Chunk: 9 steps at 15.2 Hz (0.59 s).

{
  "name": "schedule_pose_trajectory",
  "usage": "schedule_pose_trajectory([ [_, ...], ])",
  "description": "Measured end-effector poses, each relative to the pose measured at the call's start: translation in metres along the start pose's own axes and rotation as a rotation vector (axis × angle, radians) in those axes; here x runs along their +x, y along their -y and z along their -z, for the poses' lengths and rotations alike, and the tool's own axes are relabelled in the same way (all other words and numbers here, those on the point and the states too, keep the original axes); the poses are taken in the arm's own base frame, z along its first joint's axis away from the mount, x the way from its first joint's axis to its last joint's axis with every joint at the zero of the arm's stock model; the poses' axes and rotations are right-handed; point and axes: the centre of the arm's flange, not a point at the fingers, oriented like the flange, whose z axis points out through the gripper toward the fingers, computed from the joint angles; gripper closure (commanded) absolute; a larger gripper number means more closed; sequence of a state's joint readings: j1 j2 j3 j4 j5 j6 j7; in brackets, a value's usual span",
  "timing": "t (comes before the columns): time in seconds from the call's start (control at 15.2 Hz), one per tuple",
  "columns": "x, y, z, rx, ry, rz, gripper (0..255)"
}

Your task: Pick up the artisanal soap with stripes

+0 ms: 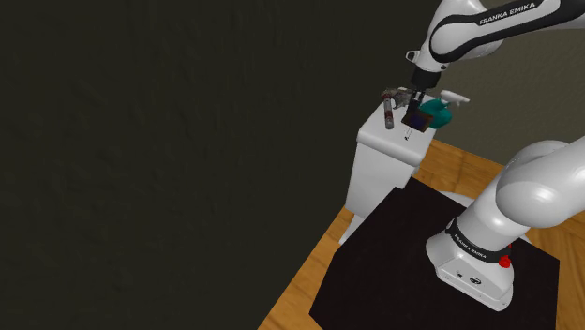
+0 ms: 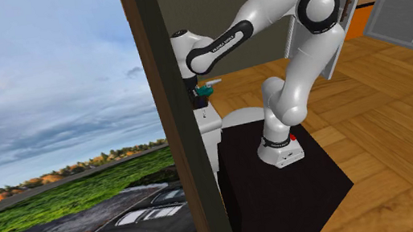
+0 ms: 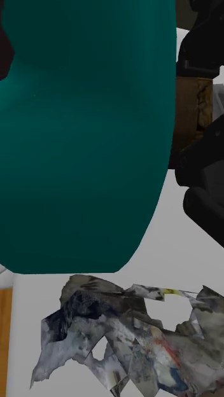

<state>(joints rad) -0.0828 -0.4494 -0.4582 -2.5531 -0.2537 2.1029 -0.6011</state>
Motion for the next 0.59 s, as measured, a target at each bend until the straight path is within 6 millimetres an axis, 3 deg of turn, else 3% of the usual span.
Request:
schedule_pose_trajectory([
  [0.59, -0.002, 0.000, 0.047, 0.000, 0.000, 0.000, 255],
])
